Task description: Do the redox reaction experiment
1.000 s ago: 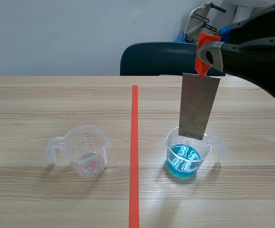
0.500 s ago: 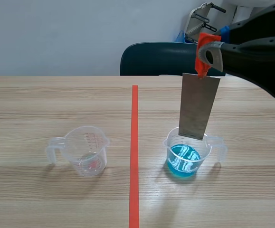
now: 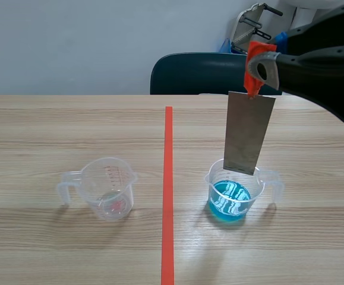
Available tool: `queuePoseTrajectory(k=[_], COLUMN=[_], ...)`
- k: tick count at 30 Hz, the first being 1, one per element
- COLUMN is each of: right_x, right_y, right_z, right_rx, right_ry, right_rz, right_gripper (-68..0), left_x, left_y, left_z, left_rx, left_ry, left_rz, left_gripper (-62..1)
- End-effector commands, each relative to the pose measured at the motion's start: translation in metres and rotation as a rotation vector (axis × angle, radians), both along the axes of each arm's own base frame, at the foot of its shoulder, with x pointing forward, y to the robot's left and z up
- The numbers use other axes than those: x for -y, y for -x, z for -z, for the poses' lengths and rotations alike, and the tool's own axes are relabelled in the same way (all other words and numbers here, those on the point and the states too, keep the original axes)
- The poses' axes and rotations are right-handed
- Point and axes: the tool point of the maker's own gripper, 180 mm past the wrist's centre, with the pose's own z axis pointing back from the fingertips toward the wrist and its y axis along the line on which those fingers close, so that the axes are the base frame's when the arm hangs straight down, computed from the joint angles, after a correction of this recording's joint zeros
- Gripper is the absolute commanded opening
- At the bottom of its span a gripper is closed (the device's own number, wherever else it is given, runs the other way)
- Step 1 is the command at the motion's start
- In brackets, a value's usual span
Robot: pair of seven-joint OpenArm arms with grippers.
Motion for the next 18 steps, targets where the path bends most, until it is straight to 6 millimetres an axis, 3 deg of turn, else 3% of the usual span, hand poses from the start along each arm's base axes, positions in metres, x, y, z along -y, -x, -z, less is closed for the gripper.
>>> queuePoseTrajectory(k=[1, 2, 3, 6, 7, 11, 18], right_x=[0.0, 0.0, 0.0, 0.0, 0.0, 0.0, 0.0], right_y=[-0.003, -0.003, -0.003, -0.003, -0.003, -0.003, -0.003], right_z=[-0.013, -0.013, -0.013, -0.013, -0.013, -0.013, -0.013], right_rx=[0.037, 0.037, 0.037, 0.037, 0.038, 0.038, 0.039], right_ry=[-0.029, -0.029, -0.029, -0.029, -0.031, -0.032, -0.033], right_rz=[0.003, 0.003, 0.003, 0.003, 0.002, 0.002, 0.002], right_gripper=[-66.6, -66.6, -66.6, -66.6, -66.6, -66.6, -66.6], left_x=[0.0, 0.0, 0.0, 0.0, 0.0, 0.002, 0.034], left_y=[-0.003, -0.004, -0.004, -0.005, -0.005, -0.012, -0.021], left_z=[-0.008, -0.008, -0.009, -0.009, -0.009, -0.018, -0.032], left_rx=[0.024, 0.028, 0.03, 0.034, 0.043, 0.089, 0.152], left_ry=[0.03, 0.029, 0.029, 0.025, 0.025, 0.033, 0.01], left_rz=[-0.014, -0.013, -0.013, -0.014, -0.015, -0.011, 0.078], left_gripper=[1.4, 1.4, -7.5, -57.5, -60.5, -59.9, -59.8])
